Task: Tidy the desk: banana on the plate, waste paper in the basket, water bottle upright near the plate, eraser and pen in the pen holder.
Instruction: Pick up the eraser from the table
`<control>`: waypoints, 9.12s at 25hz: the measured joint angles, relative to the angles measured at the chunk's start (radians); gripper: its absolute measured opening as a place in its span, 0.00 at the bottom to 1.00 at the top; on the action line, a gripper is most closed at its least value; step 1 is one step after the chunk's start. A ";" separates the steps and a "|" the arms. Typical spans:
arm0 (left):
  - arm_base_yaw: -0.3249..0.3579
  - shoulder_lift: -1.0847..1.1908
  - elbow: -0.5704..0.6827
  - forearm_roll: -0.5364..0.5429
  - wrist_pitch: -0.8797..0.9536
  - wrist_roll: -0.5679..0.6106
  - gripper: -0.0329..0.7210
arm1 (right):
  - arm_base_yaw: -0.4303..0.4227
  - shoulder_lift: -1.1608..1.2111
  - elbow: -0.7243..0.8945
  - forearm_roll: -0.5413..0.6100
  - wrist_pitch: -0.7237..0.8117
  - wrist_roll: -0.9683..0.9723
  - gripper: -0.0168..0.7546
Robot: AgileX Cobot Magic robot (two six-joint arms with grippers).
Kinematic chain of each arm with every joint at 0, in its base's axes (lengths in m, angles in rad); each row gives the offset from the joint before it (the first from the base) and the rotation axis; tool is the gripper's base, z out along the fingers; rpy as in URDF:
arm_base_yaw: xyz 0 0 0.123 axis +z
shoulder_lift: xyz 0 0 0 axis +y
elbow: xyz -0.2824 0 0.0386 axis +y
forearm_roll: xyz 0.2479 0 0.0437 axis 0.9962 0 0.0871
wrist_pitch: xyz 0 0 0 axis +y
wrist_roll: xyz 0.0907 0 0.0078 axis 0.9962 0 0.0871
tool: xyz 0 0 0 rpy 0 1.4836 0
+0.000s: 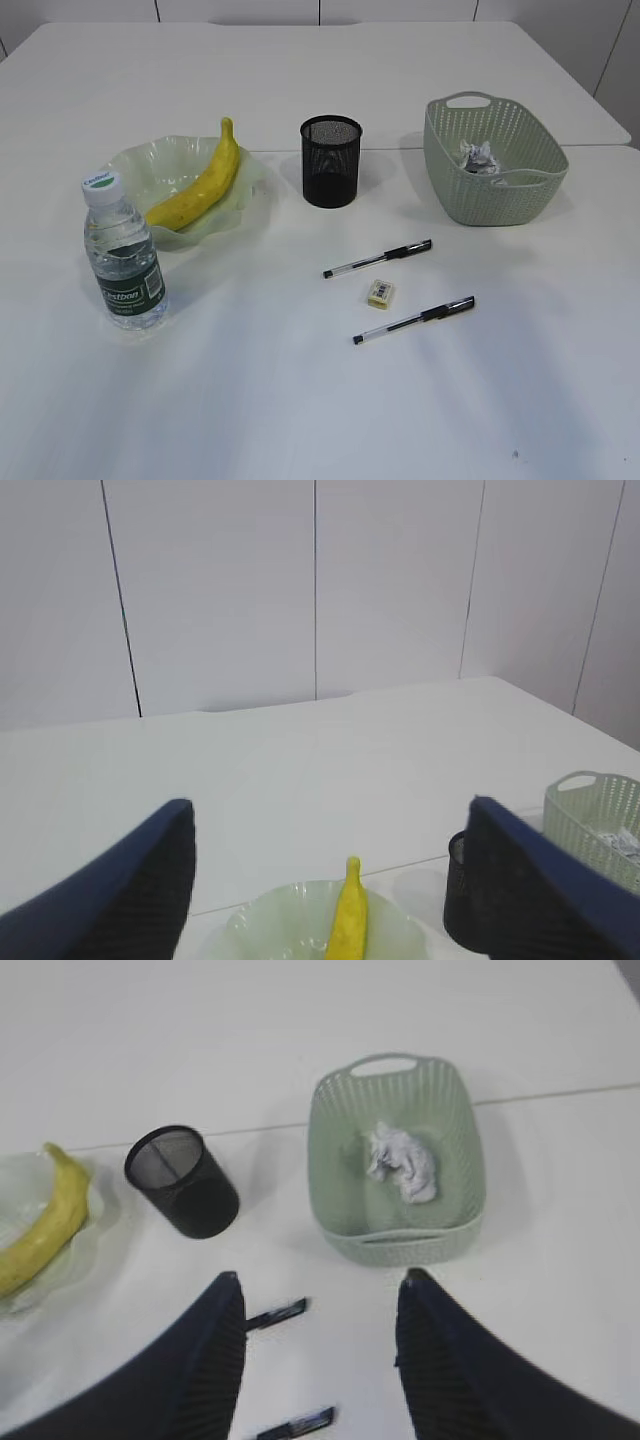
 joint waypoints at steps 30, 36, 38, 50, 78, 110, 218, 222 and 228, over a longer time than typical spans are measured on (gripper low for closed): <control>0.000 0.065 -0.268 0.089 0.535 0.000 0.83 | 0.063 0.562 -0.510 0.108 0.568 0.140 0.51; 0.000 0.065 -0.268 0.140 0.562 0.000 0.83 | 0.201 0.689 -0.609 0.006 0.572 0.201 0.53; 0.000 0.065 -0.277 0.144 0.579 0.000 0.83 | 0.226 0.740 -0.661 -0.012 0.572 0.217 0.53; 0.000 0.067 -0.285 0.200 0.610 0.000 0.83 | 0.286 0.921 -0.773 -0.104 0.572 0.234 0.53; 0.000 0.067 -0.285 0.234 0.627 0.000 0.83 | 0.377 1.037 -0.654 -0.148 0.558 0.234 0.53; 0.000 0.067 -0.285 0.238 0.635 0.000 0.83 | 0.415 1.108 -0.654 -0.184 0.554 0.234 0.62; 0.000 0.067 -0.285 0.279 0.661 0.000 0.83 | 0.417 1.199 -0.754 -0.139 0.548 0.234 0.62; 0.000 0.067 -0.285 0.284 0.661 0.000 0.83 | 0.419 1.199 -0.754 -0.139 0.548 0.234 0.62; 0.000 0.067 -0.285 0.285 0.661 0.000 0.83 | 0.419 1.199 -0.754 -0.143 0.548 0.231 0.62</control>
